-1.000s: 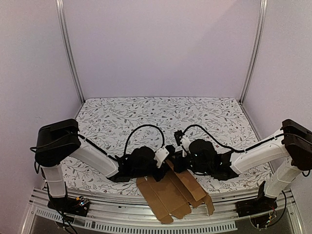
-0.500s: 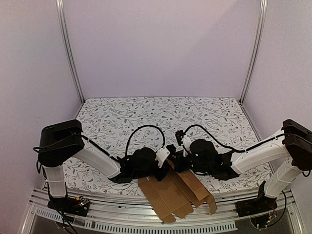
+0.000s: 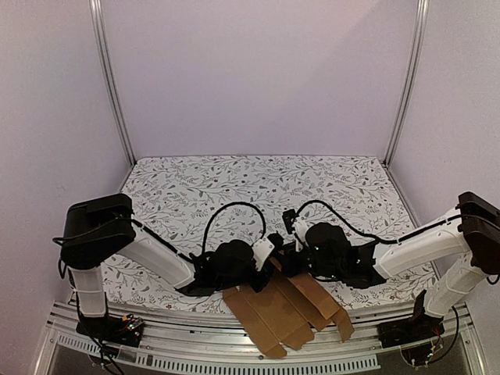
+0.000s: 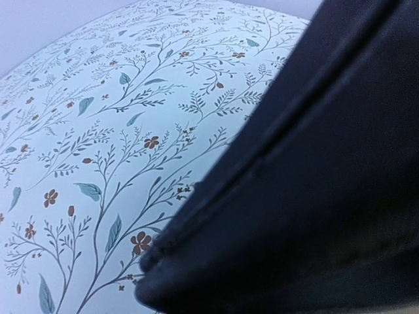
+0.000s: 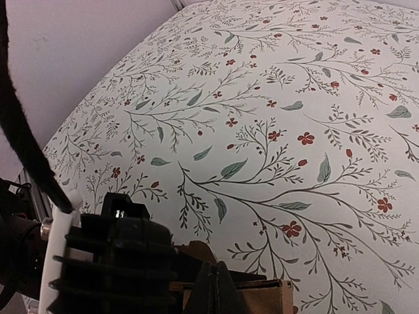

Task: Fold the paper box

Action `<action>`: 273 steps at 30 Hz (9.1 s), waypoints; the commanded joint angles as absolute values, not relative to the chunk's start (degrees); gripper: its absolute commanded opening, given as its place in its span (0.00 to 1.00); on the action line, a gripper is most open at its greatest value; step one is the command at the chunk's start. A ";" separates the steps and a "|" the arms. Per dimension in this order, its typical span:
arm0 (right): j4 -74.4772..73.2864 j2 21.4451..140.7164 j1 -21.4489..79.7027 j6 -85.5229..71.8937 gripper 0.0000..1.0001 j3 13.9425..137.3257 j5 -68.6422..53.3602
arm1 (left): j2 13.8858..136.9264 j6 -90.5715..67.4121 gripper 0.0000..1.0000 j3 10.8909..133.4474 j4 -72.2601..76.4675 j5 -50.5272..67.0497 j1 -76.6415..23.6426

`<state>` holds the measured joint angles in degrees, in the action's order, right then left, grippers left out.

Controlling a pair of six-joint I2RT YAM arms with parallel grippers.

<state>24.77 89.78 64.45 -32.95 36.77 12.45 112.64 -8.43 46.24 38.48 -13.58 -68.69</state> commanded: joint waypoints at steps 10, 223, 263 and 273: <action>0.61 72.14 64.34 -29.15 0.08 37.67 19.05 | 109.39 -8.59 0.00 42.81 35.79 -24.99 -70.75; 0.18 52.82 72.42 -28.29 0.00 31.98 17.68 | 76.21 -46.23 0.00 38.05 20.30 -11.70 -62.32; -29.18 41.82 72.41 -13.65 0.03 43.66 14.08 | 67.30 -26.71 0.00 37.07 3.17 -21.91 -61.80; -19.05 51.15 72.44 -11.90 0.03 45.17 4.50 | 67.39 -26.55 0.00 37.03 3.76 -20.04 -61.79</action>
